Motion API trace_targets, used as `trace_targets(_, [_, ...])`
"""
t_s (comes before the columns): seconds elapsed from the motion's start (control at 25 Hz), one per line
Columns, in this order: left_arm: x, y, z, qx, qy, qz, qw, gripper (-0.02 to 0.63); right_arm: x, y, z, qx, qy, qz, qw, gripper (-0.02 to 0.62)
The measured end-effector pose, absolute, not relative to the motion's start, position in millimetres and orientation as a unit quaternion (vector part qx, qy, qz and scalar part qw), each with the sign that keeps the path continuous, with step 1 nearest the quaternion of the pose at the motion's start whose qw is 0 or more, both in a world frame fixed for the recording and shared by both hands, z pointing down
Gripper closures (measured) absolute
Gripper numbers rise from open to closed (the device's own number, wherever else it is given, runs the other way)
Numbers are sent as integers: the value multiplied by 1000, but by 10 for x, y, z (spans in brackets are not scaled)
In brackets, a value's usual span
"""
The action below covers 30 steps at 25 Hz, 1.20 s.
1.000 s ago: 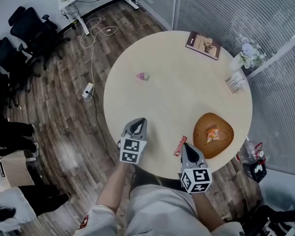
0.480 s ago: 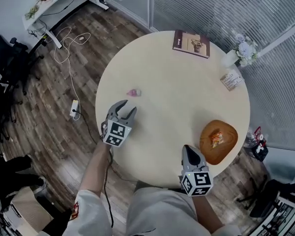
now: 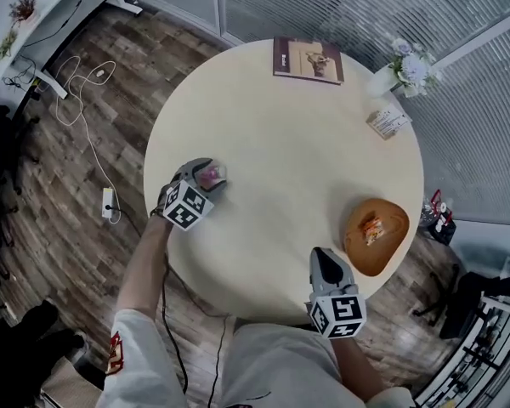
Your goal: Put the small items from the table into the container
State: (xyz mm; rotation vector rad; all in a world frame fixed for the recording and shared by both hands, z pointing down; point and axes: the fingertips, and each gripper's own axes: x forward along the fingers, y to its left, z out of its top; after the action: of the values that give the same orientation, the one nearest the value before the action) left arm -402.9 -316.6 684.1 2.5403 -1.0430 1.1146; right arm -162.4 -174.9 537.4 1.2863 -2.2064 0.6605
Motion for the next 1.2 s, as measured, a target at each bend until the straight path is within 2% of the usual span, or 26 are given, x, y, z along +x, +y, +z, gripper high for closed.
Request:
trace_targets(0.2, [-4073,-3183,7117,847,-330,403,108,353,-1569,-1715,5414,488,-797,246,256,594])
trace_targets(0.28, [-4087,-3166,7162,842,-333,407,116,428,-1558,-1692,5410,492,-795,247,255,594])
trace_targets(0.76, [-3765,-2874,6610,826,-440,317,151,430,-1571,-1501,5309,463,-820,239,235,594])
trace_targets(0.96, [-3138,-2487,6209,826,-459,287,161,430,-1324,-1375,5203,455,-831,235,215,594])
trace_targets(1.2, [-1947,-2103,5815,844,-449,234,177,430,-677,-1265,5082,466,-832,246,173,594])
